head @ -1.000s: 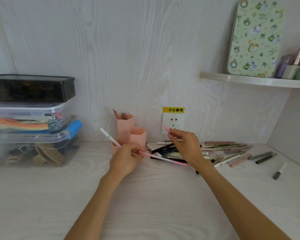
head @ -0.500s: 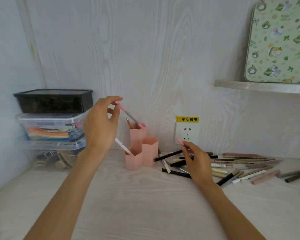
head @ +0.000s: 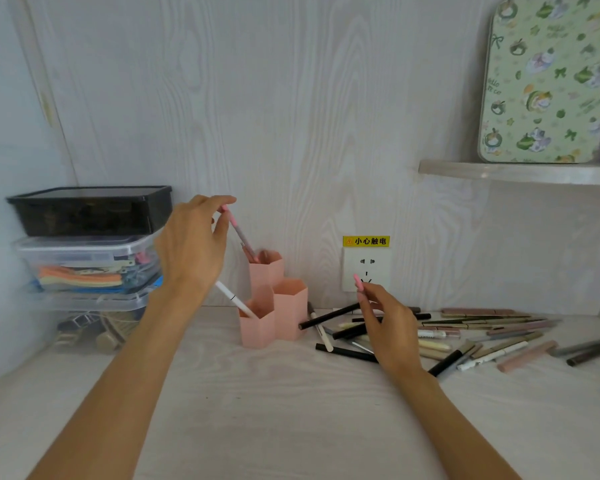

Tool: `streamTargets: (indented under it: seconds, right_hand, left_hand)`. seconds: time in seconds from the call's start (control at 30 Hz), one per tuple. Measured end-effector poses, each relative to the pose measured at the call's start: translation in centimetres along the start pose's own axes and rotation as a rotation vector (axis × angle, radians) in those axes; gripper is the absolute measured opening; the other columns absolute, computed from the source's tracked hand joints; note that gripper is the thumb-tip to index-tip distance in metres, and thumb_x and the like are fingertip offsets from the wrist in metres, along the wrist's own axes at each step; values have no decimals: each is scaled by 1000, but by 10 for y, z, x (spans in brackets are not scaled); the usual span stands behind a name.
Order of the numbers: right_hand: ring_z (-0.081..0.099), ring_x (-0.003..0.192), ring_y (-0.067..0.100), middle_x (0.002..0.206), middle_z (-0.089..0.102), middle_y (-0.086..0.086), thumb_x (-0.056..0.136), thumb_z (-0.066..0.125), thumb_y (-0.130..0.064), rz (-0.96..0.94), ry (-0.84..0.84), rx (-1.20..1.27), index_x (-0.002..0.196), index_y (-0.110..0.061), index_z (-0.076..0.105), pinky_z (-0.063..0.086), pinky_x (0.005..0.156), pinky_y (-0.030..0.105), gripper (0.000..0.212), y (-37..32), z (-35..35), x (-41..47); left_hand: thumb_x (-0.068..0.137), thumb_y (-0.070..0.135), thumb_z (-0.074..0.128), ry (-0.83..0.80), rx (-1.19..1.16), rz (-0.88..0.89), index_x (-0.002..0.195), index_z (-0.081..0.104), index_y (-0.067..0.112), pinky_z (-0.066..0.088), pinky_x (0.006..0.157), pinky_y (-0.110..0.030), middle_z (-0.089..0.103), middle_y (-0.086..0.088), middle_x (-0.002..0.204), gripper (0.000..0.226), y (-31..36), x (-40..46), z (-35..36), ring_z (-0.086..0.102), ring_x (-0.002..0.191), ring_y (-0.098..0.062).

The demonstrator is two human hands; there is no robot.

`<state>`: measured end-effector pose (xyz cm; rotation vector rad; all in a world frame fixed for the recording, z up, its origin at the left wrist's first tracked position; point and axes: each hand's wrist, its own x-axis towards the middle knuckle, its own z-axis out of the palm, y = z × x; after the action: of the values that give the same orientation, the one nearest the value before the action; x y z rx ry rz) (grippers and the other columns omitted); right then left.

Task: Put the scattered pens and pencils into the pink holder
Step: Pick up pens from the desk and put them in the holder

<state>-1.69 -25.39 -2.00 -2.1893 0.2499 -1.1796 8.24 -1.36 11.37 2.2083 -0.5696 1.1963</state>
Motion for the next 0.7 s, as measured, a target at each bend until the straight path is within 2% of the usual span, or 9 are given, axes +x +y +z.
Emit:
streamTargets:
  seconds: [0.13,0.2,0.27,0.33,0.4,0.47,0.53,0.6,0.7]
  right_hand:
    - [65,92,7,102,71,-7,93,53,-26,-2,-11,4,116,-22,62,45,74,12,25,-3,-1,0]
    - [65,93,8,102,71,-7,94,52,-25,1,-2,14,116,-22,61,44,71,10,25,-5,-2,1]
    - [66,93,10,103,71,-6,94,51,-25,-5,6,1,118,-22,57,45,69,12,25,-6,-4,1]
    - [67,92,12,106,71,-3,95,49,-25,-20,2,0,120,-21,51,51,71,22,25,-9,-6,3]
    - [66,90,7,106,70,-3,95,49,-25,-11,32,51,114,-21,49,53,73,21,20,-11,-10,5]
    - [62,84,-7,100,69,-6,95,51,-24,47,91,166,107,-21,51,48,74,8,13,-15,-17,7]
    - [61,87,-8,99,67,-7,93,53,-22,108,163,291,106,-17,54,48,80,8,14,-19,-24,11]
    - [60,94,0,100,64,-5,91,56,-20,161,228,368,105,-14,57,52,85,16,15,-26,-29,15]
    - [62,94,10,99,65,1,91,57,-17,185,260,479,100,-15,57,53,77,11,9,-49,-31,23]
  left_hand:
    - [96,18,47,-317,76,32,122,60,26,44,84,-40,64,-1,120,31,4,-20,22,48,115,-23]
    - [95,18,47,-342,134,122,127,56,24,37,95,-39,55,2,133,34,12,-38,29,41,125,-23]
    - [89,15,56,-254,63,191,115,61,23,41,89,-40,58,1,124,28,28,-60,33,47,117,-24]
    - [87,19,57,-314,-54,319,94,63,26,46,76,-34,61,4,99,11,45,-87,39,53,102,-21]
    - [91,30,50,-527,-138,405,104,64,29,44,82,-32,61,9,105,19,57,-113,50,50,106,-14]
    - [95,35,44,-671,-157,425,121,58,31,38,92,-28,56,11,120,30,57,-131,60,44,113,-11]
    - [95,35,43,-677,-164,436,123,57,31,36,94,-28,54,12,124,31,52,-136,62,42,115,-12]
    - [95,35,44,-669,-166,453,117,62,31,35,92,-26,59,12,117,29,44,-133,58,44,111,-10]
    - [92,38,48,-685,-197,428,109,65,32,33,82,-21,63,14,107,25,19,-130,48,46,105,-7]
